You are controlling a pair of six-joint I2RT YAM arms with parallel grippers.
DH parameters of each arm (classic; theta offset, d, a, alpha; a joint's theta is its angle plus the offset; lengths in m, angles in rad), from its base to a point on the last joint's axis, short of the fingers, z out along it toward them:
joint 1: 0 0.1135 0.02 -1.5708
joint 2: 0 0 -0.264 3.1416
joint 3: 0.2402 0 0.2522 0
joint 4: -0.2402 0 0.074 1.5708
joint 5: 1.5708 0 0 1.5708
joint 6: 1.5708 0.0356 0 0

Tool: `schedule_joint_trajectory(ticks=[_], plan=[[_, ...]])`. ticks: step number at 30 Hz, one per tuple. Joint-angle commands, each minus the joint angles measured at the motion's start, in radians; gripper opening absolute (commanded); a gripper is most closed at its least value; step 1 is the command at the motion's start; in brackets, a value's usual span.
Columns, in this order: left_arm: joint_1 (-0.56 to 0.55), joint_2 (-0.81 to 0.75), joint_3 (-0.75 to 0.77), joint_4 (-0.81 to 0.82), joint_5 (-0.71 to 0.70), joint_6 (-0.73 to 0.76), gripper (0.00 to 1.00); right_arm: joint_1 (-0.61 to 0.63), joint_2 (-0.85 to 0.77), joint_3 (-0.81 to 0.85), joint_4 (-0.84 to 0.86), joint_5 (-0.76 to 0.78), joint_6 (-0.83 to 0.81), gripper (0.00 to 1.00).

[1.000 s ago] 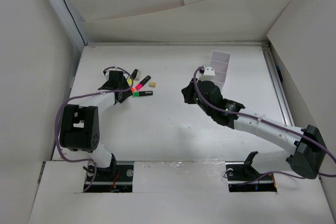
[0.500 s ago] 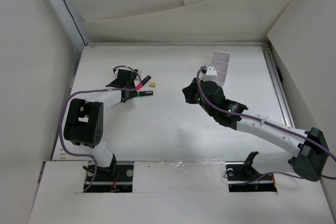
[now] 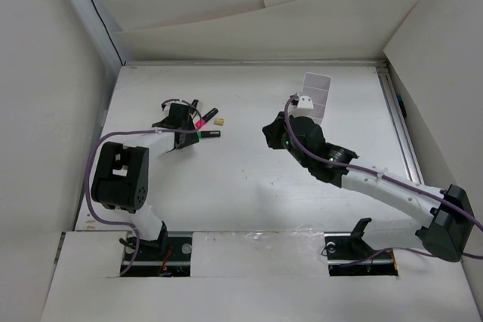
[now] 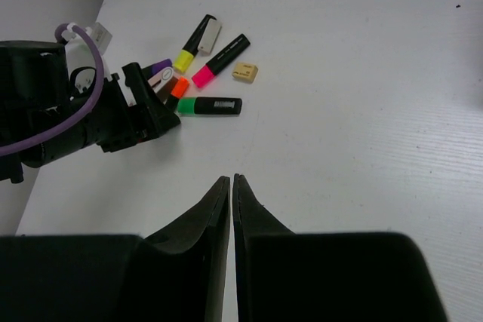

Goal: Sort the stationery into containers
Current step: Pick up the pen from the center of the board.

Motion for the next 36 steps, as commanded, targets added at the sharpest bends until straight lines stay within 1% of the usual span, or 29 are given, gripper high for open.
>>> schedule_joint_trajectory(ticks=[1, 2, 6, 9, 10, 11, 13, 14, 16, 21, 22, 23, 26, 27, 29, 30, 31, 34, 36], plan=[[-0.009, -0.031, -0.012, -0.042, -0.007, -0.021, 0.65, -0.007, -0.017, -0.007, 0.044, -0.009, 0.008, 0.12], [-0.018, -0.042, -0.012, -0.042, -0.007, -0.021, 0.68, -0.007, -0.008, -0.007, 0.044, -0.009, 0.008, 0.12], [-0.018, -0.028, -0.002, -0.042, -0.016, -0.010, 0.68, -0.007, -0.007, -0.007, 0.044, -0.009, 0.008, 0.12], [-0.018, -0.019, -0.002, -0.020, 0.016, -0.010, 0.63, -0.007, -0.017, -0.007, 0.044, -0.009, 0.008, 0.12], [-0.018, -0.019, -0.002, -0.010, 0.026, -0.010, 0.60, -0.007, -0.017, -0.007, 0.044, -0.009, 0.008, 0.12], [-0.018, -0.019, -0.015, -0.009, 0.027, -0.010, 0.49, -0.007, -0.017, -0.007, 0.044, -0.009, 0.008, 0.12], [-0.018, -0.019, -0.025, -0.009, 0.036, -0.010, 0.39, -0.007, -0.017, -0.007, 0.044, -0.009, 0.008, 0.12], [-0.018, -0.019, -0.025, 0.000, 0.045, -0.010, 0.32, -0.007, -0.017, -0.007, 0.044, -0.009, 0.008, 0.12], [-0.018, -0.029, -0.025, 0.000, 0.045, -0.010, 0.28, -0.007, -0.017, -0.007, 0.044, -0.009, 0.008, 0.12], [-0.071, -0.089, -0.035, -0.009, 0.034, -0.020, 0.16, -0.007, -0.017, -0.007, 0.044, -0.009, 0.008, 0.12], [-0.081, -0.098, -0.035, -0.009, 0.034, -0.020, 0.14, -0.007, -0.017, -0.007, 0.044, -0.009, 0.008, 0.13], [-0.097, -0.109, -0.035, -0.020, 0.034, -0.029, 0.11, -0.007, -0.017, -0.007, 0.044, -0.009, 0.008, 0.19], [-0.122, -0.163, -0.062, -0.020, 0.046, -0.047, 0.09, -0.007, -0.017, 0.002, 0.044, -0.018, 0.008, 0.32], [-0.122, -0.180, -0.076, -0.020, 0.046, -0.047, 0.07, -0.007, -0.008, 0.003, 0.044, -0.030, 0.008, 0.41], [-0.133, -0.239, -0.090, -0.020, 0.046, -0.058, 0.05, -0.017, 0.002, 0.015, 0.044, -0.046, 0.008, 0.48], [-0.133, -0.264, -0.102, -0.029, 0.057, -0.058, 0.05, -0.017, 0.002, 0.025, 0.044, -0.058, 0.008, 0.53], [-0.133, -0.319, -0.102, -0.029, 0.057, -0.058, 0.05, -0.017, 0.002, 0.026, 0.035, -0.058, 0.008, 0.55], [-0.133, -0.406, -0.131, -0.039, 0.079, -0.078, 0.05, -0.049, 0.002, 0.067, -0.003, -0.101, 0.018, 0.62], [-0.133, -0.498, -0.175, -0.022, 0.135, -0.078, 0.07, -0.093, 0.002, 0.087, -0.016, -0.166, 0.030, 0.64]])
